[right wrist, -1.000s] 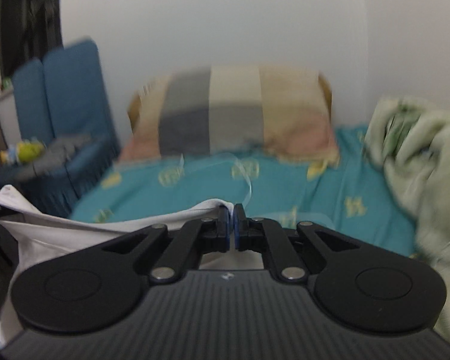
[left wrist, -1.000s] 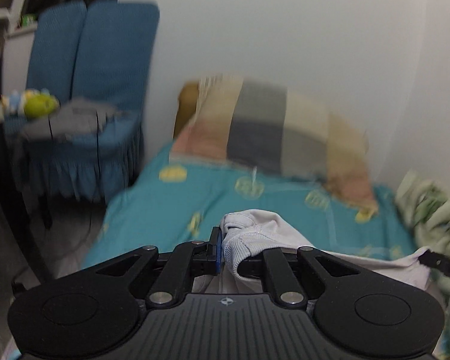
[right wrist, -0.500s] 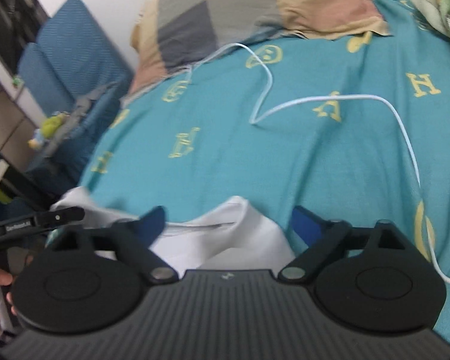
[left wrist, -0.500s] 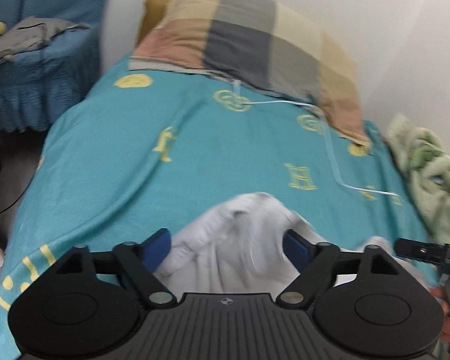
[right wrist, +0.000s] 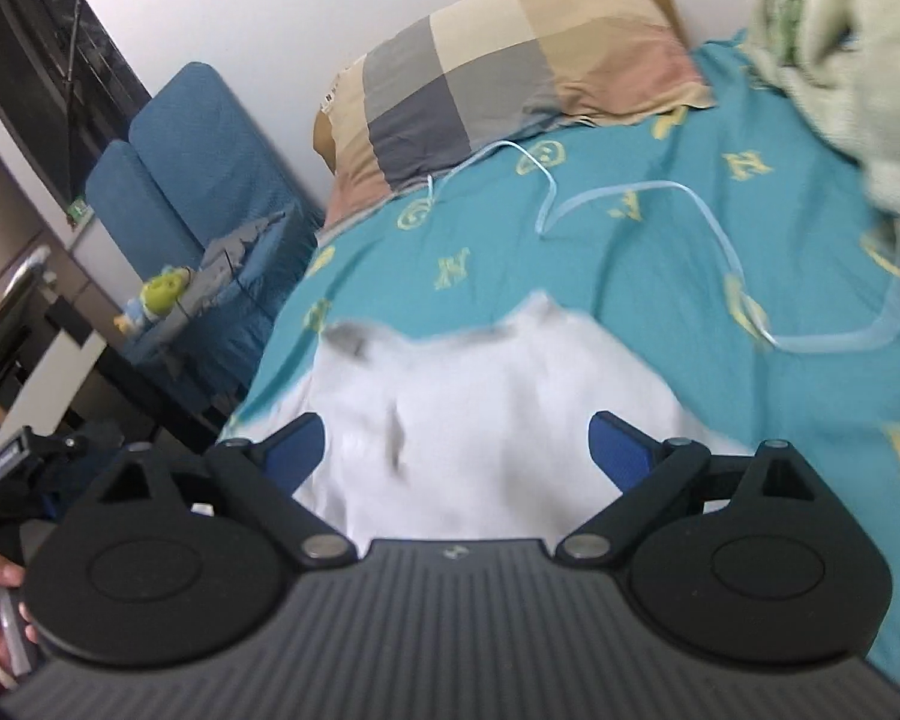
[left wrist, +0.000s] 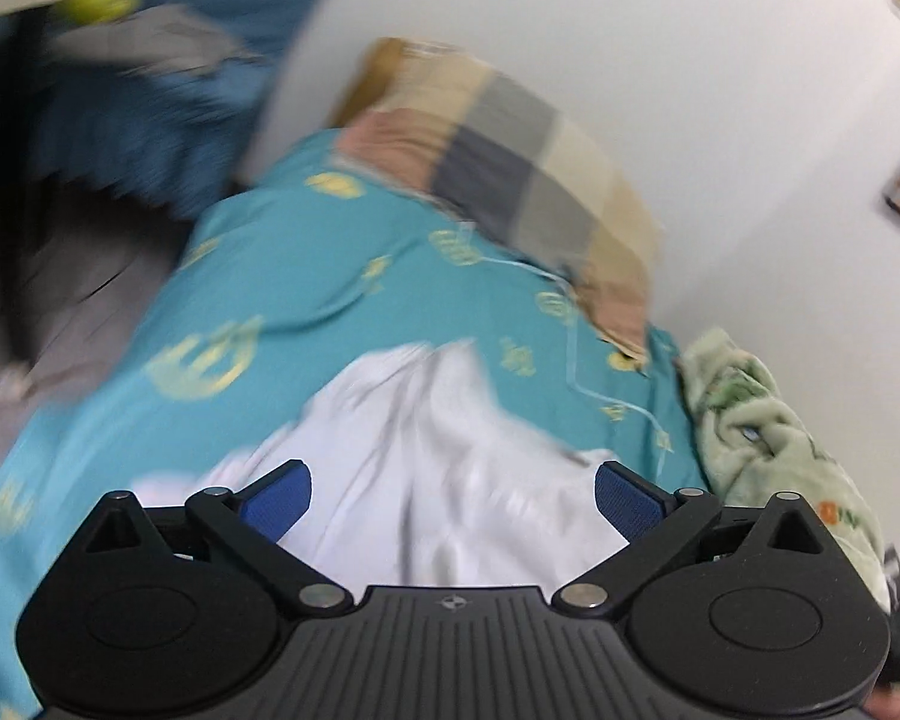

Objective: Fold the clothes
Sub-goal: 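Lower the shirt onto the bed and open both grippers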

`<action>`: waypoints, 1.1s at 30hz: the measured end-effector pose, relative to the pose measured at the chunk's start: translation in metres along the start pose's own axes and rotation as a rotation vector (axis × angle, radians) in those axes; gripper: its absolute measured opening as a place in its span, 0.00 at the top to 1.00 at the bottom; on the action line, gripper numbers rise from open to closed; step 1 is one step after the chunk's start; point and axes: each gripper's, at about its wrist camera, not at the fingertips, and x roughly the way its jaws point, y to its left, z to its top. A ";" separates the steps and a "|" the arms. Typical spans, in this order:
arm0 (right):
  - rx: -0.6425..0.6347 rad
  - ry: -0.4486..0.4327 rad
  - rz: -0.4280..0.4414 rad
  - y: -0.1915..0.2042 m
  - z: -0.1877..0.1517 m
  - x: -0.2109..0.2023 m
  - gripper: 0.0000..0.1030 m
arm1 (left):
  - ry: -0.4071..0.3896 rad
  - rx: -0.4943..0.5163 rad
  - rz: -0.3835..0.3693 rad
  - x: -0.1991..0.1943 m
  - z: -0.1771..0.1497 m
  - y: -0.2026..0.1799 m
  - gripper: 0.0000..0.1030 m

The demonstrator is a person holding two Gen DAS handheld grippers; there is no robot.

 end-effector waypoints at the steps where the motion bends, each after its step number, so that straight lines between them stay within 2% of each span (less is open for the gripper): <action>1: -0.007 -0.002 -0.018 0.004 -0.011 -0.017 0.07 | -0.003 -0.029 0.010 -0.015 -0.012 0.005 0.02; 5: 0.024 -0.035 -0.026 0.015 -0.051 -0.087 0.07 | -0.012 -0.139 0.037 -0.059 -0.058 0.021 0.05; 8: 0.088 -0.044 -0.022 0.017 -0.078 -0.130 0.07 | -0.030 -0.200 0.054 -0.073 -0.086 0.028 0.06; 12: 0.158 -0.034 -0.005 0.016 -0.109 -0.165 0.07 | -0.013 -0.334 0.070 -0.074 -0.108 0.047 0.17; 14: 0.185 -0.041 0.004 0.010 -0.123 -0.170 0.07 | -0.022 -0.392 0.084 -0.070 -0.113 0.060 0.19; 18: 0.206 -0.017 -0.042 -0.003 -0.138 -0.146 0.10 | -0.053 -0.531 0.074 -0.051 -0.120 0.090 0.45; 19: 0.209 -0.008 -0.054 -0.007 -0.141 -0.138 0.14 | -0.066 -0.569 0.073 -0.045 -0.121 0.097 0.49; 20: 0.213 0.000 -0.067 -0.010 -0.143 -0.131 0.27 | -0.075 -0.604 0.078 -0.038 -0.121 0.105 0.53; 22: 0.252 0.023 -0.041 -0.016 -0.144 -0.120 0.30 | -0.110 -0.652 0.101 -0.028 -0.121 0.117 0.67; 25: 0.293 0.037 -0.014 -0.021 -0.143 -0.106 0.32 | -0.175 -0.693 0.103 -0.016 -0.113 0.128 0.68; 27: 0.279 0.024 -0.035 -0.023 -0.140 -0.101 0.32 | -0.187 -0.672 0.116 -0.008 -0.104 0.131 0.69; 29: 0.290 0.036 -0.042 -0.027 -0.139 -0.093 0.32 | -0.196 -0.656 0.137 -0.003 -0.097 0.132 0.77; 31: 0.304 0.042 -0.048 -0.030 -0.138 -0.087 0.32 | -0.195 -0.628 0.170 -0.002 -0.090 0.130 0.91; 33: 0.309 0.046 -0.060 -0.032 -0.137 -0.082 0.32 | -0.241 -0.558 0.200 -0.012 -0.076 0.121 0.93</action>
